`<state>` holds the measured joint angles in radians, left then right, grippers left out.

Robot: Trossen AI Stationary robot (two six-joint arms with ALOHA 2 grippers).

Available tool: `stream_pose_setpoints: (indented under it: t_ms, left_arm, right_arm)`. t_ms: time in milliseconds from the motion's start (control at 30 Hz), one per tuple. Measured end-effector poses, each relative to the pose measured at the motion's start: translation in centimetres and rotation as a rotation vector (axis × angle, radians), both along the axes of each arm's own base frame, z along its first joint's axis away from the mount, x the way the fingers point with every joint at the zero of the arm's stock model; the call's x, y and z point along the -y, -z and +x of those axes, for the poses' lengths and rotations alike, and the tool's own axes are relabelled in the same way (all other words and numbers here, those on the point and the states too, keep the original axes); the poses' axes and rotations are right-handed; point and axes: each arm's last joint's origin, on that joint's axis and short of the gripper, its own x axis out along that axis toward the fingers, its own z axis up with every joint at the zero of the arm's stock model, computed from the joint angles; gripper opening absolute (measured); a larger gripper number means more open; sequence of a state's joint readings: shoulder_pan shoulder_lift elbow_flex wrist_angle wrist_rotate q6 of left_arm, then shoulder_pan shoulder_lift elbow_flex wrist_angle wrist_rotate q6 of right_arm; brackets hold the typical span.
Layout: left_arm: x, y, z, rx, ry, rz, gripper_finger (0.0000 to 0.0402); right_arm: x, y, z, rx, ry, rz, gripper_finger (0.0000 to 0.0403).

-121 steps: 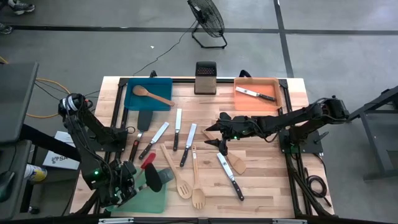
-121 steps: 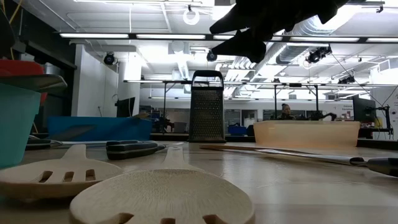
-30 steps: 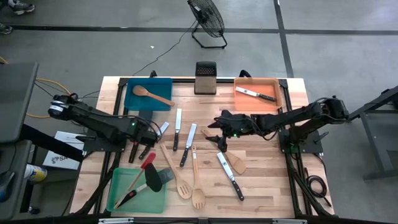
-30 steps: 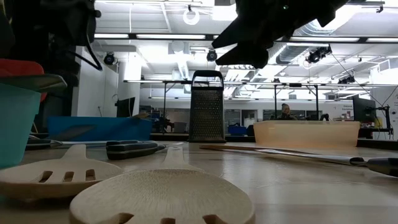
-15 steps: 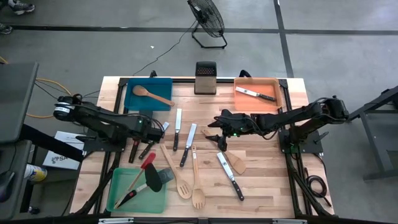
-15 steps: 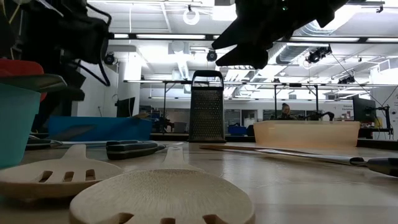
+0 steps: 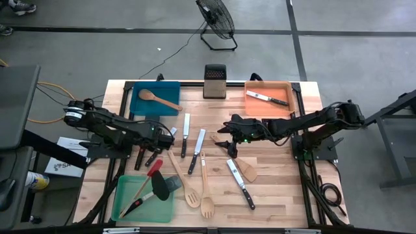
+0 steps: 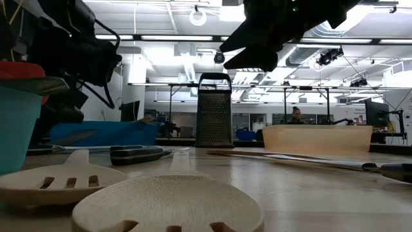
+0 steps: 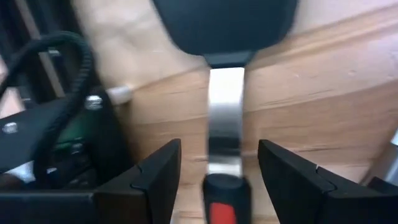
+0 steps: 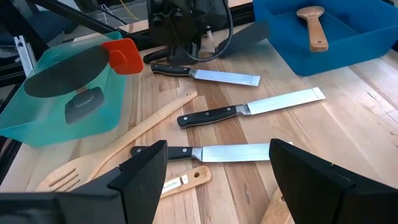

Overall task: Pick & Place Kitchen Items
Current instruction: Put the black flipper into the green bin

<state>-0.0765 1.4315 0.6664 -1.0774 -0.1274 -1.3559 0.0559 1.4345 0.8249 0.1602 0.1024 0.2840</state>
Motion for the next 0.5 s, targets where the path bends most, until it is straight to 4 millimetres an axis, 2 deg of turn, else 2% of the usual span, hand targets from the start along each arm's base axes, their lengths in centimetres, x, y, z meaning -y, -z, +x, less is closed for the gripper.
stream_pose_setpoints:
  t_ms: [333,500]
  left_arm:
    - [0.04,0.61,-0.17,0.023,0.003,-0.024,0.0204]
    - [0.06,0.66,-0.09,0.032,0.003,-0.027,0.0164]
  right_arm:
    - [0.0,0.0,0.0,-0.001,0.0,-0.001,0.0275]
    - [0.0,0.0,0.0,0.0,0.0,-0.001,0.0275]
